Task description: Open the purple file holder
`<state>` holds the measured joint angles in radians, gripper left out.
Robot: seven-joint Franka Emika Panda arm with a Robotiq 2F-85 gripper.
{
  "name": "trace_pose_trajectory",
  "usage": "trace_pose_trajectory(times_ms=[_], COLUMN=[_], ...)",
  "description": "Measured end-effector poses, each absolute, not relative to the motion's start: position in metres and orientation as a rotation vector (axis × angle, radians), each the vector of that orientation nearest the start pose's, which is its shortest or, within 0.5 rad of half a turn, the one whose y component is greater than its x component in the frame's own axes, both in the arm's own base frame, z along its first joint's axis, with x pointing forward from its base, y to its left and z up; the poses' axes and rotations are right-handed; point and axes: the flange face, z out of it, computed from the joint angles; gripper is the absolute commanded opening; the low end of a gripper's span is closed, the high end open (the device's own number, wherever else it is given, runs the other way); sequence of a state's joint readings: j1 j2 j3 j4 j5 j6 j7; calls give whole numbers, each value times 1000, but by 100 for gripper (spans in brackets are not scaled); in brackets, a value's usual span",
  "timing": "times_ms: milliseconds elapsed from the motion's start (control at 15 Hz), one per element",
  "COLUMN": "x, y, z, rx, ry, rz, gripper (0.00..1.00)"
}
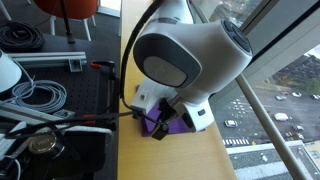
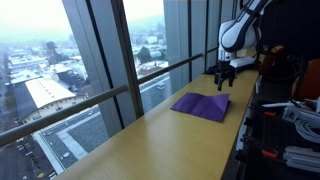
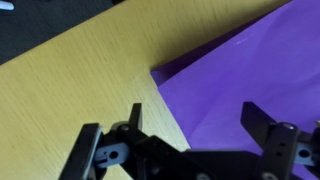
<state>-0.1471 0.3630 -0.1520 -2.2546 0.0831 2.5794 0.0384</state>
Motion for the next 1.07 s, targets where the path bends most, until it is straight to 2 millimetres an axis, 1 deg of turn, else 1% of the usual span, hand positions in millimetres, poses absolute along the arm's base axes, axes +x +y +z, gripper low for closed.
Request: trace_pose_trajectory(times_ms=[133, 267, 667, 933, 1067], x=[510, 510, 514, 513, 515], y=[-170, -172, -156, -158, -159], z=[189, 180, 165, 152, 149], rx=[-3087, -3089, -3088, -3088, -3089], ry=[635, 633, 586, 592, 592], rz=[81, 102, 135, 168, 172], gripper=[100, 100, 100, 100, 100])
